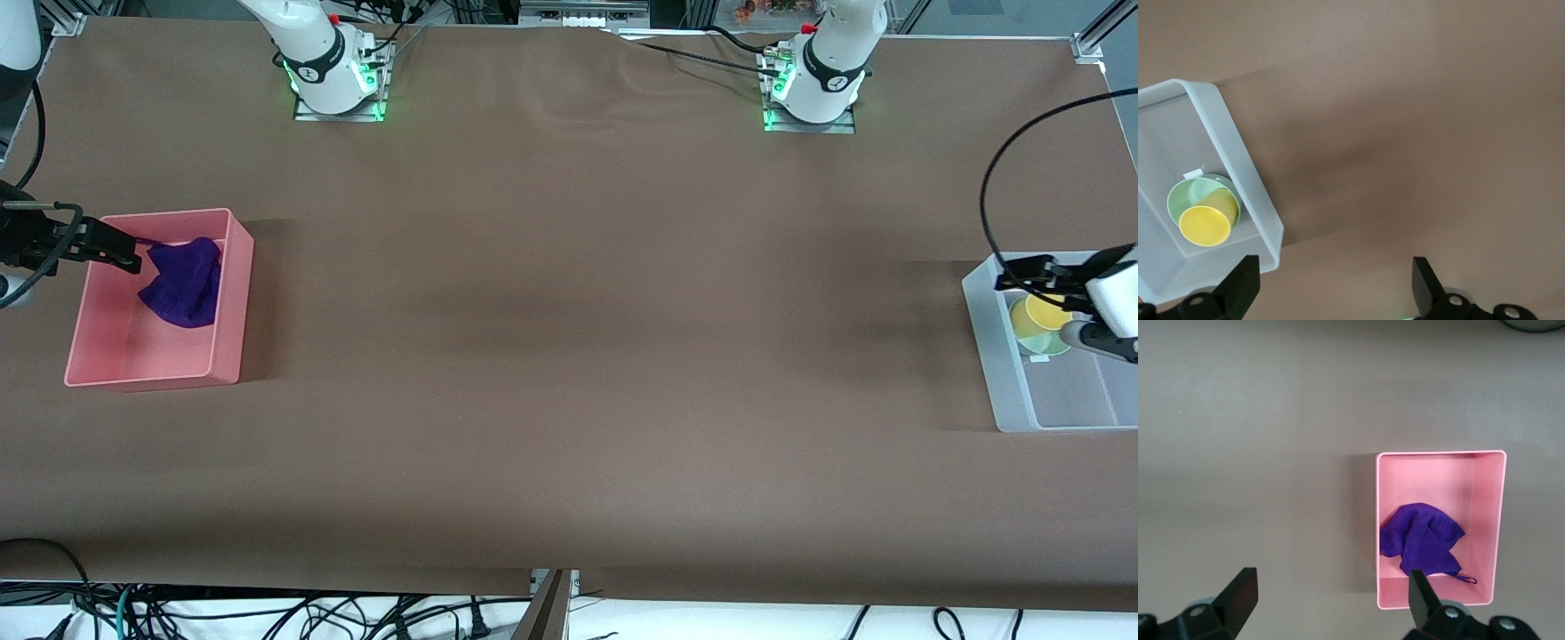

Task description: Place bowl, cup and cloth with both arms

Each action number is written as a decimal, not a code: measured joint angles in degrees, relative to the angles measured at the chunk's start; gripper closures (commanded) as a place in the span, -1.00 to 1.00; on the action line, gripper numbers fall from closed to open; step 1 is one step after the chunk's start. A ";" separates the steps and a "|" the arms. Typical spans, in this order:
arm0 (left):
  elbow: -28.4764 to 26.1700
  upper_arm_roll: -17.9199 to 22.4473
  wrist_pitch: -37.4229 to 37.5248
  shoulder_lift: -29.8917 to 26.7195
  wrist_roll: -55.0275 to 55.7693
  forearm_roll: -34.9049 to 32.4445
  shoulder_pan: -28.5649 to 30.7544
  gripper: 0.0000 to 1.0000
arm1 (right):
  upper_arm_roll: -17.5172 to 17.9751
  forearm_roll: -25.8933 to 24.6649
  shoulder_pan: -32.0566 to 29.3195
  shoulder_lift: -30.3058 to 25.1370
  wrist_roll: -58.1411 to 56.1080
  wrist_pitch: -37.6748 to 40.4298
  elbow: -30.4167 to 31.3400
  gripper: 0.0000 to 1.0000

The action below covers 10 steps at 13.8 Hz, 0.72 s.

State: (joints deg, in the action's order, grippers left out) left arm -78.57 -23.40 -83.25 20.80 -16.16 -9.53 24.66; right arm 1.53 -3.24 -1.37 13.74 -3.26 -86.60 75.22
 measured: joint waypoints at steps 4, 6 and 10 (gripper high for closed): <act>-4.67 11.48 -0.70 -9.61 4.46 4.19 -16.66 -1.00 | -0.02 0.00 -0.02 0.04 0.00 0.00 0.00 -1.00; -11.74 17.23 -6.98 -16.27 10.36 7.00 -22.65 -1.00 | -0.03 0.00 -0.02 0.07 0.00 0.00 0.00 -1.00; -21.47 18.96 -12.55 -22.90 15.31 7.71 -23.56 -1.00 | -0.04 0.00 -0.03 0.09 0.00 0.01 0.00 -1.00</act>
State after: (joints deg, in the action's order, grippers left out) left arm -100.03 -4.44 -95.80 -2.10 -0.85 -1.82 1.10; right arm 1.49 -3.24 -1.39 13.84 -3.26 -86.60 75.23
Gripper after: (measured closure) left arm 0.000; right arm 0.000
